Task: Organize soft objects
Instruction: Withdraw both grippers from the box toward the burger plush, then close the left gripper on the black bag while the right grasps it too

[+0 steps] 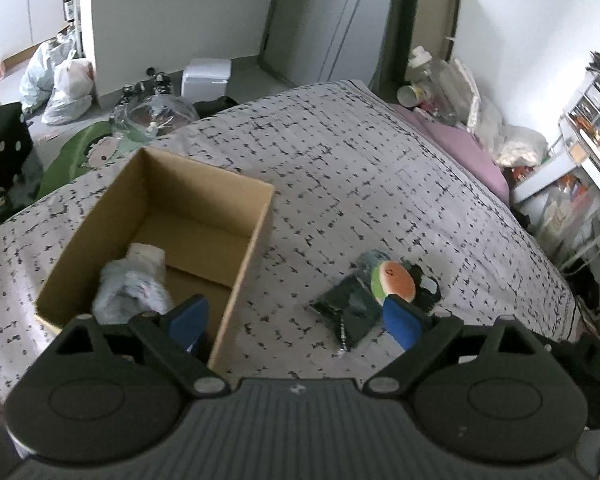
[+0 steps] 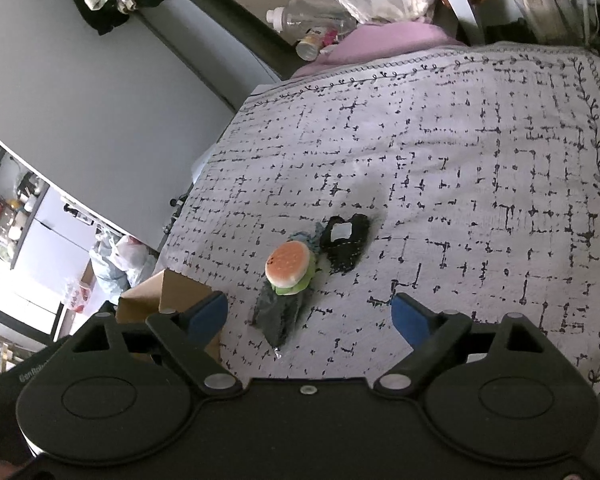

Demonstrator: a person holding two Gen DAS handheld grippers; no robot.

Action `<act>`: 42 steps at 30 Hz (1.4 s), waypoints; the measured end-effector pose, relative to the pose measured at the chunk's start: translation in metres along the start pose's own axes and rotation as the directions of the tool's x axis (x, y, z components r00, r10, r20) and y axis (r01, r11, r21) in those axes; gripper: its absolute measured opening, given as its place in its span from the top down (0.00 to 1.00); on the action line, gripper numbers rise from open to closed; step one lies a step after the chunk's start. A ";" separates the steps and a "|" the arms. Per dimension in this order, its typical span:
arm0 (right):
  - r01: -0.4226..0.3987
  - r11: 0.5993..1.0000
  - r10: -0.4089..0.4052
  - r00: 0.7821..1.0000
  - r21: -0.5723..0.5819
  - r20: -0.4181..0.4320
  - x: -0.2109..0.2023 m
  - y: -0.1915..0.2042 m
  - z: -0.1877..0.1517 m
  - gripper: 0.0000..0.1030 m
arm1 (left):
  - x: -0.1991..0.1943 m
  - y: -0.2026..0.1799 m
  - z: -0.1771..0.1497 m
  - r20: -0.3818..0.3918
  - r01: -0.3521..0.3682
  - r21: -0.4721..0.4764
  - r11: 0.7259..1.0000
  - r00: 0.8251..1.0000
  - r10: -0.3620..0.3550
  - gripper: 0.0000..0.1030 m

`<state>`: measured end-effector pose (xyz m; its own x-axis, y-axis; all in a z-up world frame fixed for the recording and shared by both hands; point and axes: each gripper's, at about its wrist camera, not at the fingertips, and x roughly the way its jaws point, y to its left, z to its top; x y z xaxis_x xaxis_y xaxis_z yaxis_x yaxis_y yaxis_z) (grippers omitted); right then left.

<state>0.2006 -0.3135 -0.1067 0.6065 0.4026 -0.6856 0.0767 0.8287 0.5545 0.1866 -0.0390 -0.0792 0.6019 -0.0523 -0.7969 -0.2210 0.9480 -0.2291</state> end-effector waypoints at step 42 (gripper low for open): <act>-0.056 0.982 0.070 0.995 0.179 -0.073 0.115 -0.064 0.036 0.31 | 0.147 -0.056 -0.023 -0.163 -0.051 0.093 0.994 0.984 0.066 0.28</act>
<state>0.2940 -0.3341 -0.2042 0.5513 0.4869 -0.6775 0.1829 0.7218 0.6675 0.2693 -0.1073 -0.1964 0.4526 -0.0402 -0.8908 -0.1797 0.9744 -0.1352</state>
